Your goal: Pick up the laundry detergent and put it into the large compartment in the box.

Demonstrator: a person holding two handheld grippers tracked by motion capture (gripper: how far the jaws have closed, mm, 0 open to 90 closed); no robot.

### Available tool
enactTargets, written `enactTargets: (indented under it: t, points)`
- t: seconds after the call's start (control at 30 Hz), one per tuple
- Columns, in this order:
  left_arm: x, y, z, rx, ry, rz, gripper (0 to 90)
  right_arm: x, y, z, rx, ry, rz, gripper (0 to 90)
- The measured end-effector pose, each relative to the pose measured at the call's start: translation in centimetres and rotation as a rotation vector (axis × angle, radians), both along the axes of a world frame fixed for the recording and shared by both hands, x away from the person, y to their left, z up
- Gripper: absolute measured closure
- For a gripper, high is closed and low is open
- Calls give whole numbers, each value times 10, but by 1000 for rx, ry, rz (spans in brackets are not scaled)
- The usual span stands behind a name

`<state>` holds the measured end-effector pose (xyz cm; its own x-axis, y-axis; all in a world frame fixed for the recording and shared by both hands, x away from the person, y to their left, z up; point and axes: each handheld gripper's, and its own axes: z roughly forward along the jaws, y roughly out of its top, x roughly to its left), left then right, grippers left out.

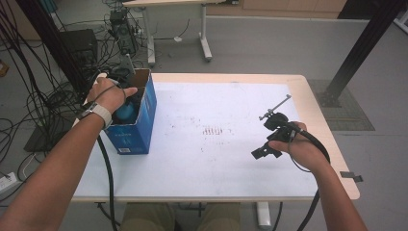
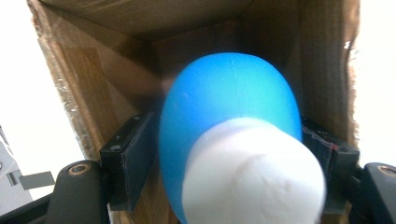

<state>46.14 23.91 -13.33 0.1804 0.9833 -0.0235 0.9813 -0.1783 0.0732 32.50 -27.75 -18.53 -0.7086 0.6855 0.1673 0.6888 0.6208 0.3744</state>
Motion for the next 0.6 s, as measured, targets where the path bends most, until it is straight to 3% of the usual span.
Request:
enactTargets:
  t: [0.13, 0.17, 0.3, 0.6]
  points:
    - [0, 3, 6, -12, 9, -3, 264, -1, -1, 2, -2, -2, 1, 97]
    - [-1, 2, 8, -9, 2, -1, 211, -1, -1, 2, -3, -2, 0, 97]
    - [-5, 4, 19, -30, -22, 3, 179, -2, 1, 4, -1, -8, 0, 97]
    - [-11, -2, 43, -46, -49, -50, 160, -4, 3, 8, -3, -16, 7, 97]
